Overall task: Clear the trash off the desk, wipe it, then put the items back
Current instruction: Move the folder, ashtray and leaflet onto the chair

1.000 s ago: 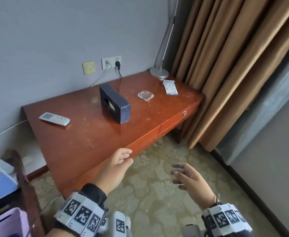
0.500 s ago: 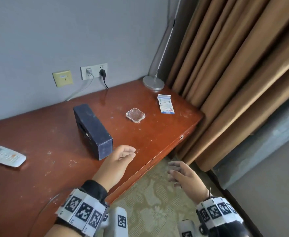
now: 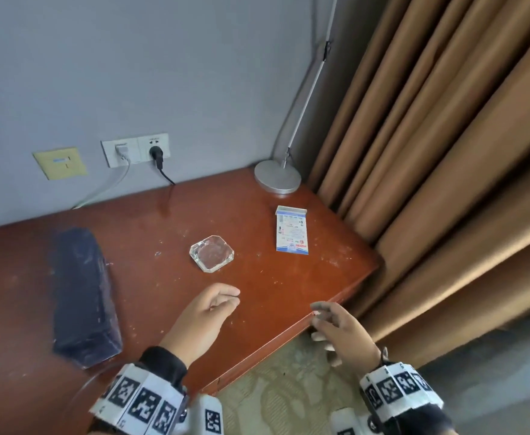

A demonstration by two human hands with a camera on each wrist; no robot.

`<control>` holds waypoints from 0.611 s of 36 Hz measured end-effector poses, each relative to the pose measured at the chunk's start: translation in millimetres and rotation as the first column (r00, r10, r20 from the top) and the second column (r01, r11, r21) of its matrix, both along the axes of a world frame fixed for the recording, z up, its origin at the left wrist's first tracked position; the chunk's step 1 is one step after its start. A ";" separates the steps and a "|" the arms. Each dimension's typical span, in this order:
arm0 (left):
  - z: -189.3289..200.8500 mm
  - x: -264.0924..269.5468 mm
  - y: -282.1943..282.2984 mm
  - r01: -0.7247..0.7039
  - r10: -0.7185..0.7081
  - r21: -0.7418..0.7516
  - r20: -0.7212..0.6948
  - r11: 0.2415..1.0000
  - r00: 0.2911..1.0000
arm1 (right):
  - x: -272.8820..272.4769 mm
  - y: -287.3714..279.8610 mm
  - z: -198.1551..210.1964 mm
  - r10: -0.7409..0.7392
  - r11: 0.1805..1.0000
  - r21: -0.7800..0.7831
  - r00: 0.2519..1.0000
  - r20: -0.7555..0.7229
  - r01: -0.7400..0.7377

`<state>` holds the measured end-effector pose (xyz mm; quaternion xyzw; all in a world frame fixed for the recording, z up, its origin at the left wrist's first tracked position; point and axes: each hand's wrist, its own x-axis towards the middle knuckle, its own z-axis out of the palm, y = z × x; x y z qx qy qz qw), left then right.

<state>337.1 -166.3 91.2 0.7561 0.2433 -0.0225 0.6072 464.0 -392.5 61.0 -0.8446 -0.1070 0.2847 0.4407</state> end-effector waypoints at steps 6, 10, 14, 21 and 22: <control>-8.5 34.0 -2.3 -0.087 0.085 -0.030 -0.055 0.996 0.995 | 75.5 -3.2 -6.1 0.102 0.987 -0.132 0.993 0.064 -0.093; -16.1 56.6 10.8 -0.131 0.127 -0.044 -0.085 0.990 0.988 | 114.0 8.0 -12.0 0.206 0.958 -0.219 0.974 0.089 -0.183; -32.5 84.3 38.9 -0.177 0.168 -0.072 -0.119 0.982 0.979 | 149.0 18.1 -21.1 0.235 0.930 -0.319 0.962 0.137 -0.182; -78.0 113.2 79.8 -0.312 0.284 -0.087 -0.242 0.946 0.928 | 204.1 24.3 -46.6 0.461 0.724 -0.633 0.876 0.146 -0.275; -83.8 115.4 84.1 -0.334 0.304 -0.079 -0.263 0.939 0.916 | 211.3 26.6 -48.5 0.509 0.676 -0.676 0.849 0.141 -0.293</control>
